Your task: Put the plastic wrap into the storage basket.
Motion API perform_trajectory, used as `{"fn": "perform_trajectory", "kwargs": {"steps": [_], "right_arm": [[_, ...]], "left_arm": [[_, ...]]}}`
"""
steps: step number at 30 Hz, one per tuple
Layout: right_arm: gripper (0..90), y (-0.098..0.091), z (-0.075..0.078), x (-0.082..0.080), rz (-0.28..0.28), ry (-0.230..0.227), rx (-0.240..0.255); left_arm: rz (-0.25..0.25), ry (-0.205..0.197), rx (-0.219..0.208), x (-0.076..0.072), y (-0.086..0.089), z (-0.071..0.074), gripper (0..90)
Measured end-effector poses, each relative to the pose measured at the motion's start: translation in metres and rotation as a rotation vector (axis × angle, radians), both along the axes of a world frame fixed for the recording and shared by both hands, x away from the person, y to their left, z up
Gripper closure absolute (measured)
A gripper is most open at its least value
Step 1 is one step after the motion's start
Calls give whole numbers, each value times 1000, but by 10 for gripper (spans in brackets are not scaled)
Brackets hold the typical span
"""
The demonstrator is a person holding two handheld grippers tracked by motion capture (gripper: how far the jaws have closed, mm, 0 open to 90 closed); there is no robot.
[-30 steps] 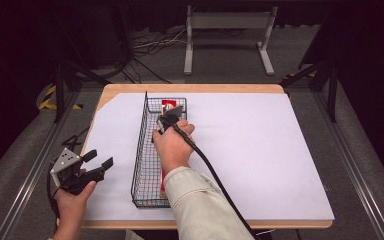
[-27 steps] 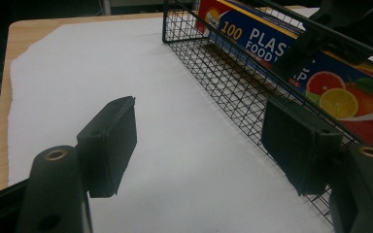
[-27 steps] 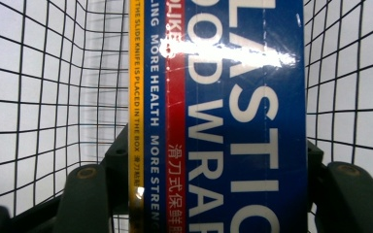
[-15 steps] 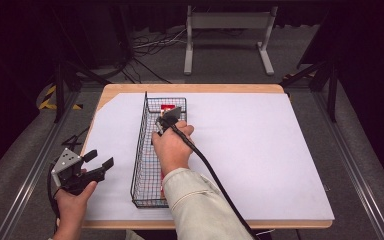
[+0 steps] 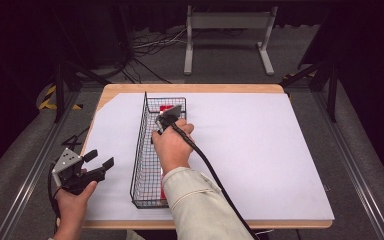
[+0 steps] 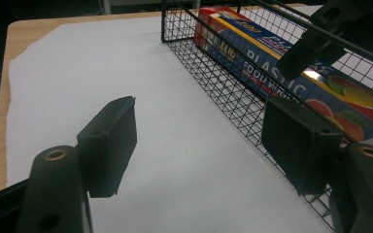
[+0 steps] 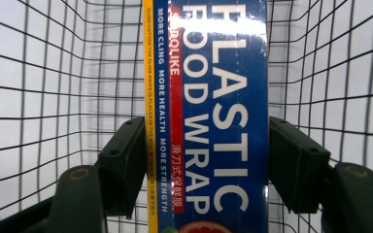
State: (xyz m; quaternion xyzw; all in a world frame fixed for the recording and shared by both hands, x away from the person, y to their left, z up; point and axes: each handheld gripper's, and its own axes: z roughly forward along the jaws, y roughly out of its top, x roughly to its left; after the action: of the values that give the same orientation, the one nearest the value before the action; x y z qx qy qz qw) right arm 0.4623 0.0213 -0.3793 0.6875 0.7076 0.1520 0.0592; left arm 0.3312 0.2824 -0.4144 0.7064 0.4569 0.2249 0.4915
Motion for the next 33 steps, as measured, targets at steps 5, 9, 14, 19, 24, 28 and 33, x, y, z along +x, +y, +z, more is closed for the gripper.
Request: {"fn": "perform_trajectory", "kwargs": {"steps": [5, 9, 14, 19, 24, 28, 33], "right_arm": [[345, -4, 9, -1, 34, -76, 8], [339, -9, 19, -1, 64, -146, 33], [332, -13, 34, -7, 144, -231, 84], [301, -23, 44, -10, 223, -327, 100], [272, -48, 57, -16, 314, -443, 89], [243, -78, 65, -20, 331, -479, 128], [233, -117, 71, -23, 365, -505, 173]], "left_arm": [[3, 1, 0, 0, 0, 0, 295], [-2, 4, -1, 2, -1, -1, 294], [-2, 6, 4, 2, -2, -2, 294], [3, 8, -1, 2, 0, -2, 293], [5, 9, 1, 3, 0, -2, 292], [6, 9, 3, 3, 0, -2, 292], [7, 9, 5, 3, -1, -2, 292]]}}
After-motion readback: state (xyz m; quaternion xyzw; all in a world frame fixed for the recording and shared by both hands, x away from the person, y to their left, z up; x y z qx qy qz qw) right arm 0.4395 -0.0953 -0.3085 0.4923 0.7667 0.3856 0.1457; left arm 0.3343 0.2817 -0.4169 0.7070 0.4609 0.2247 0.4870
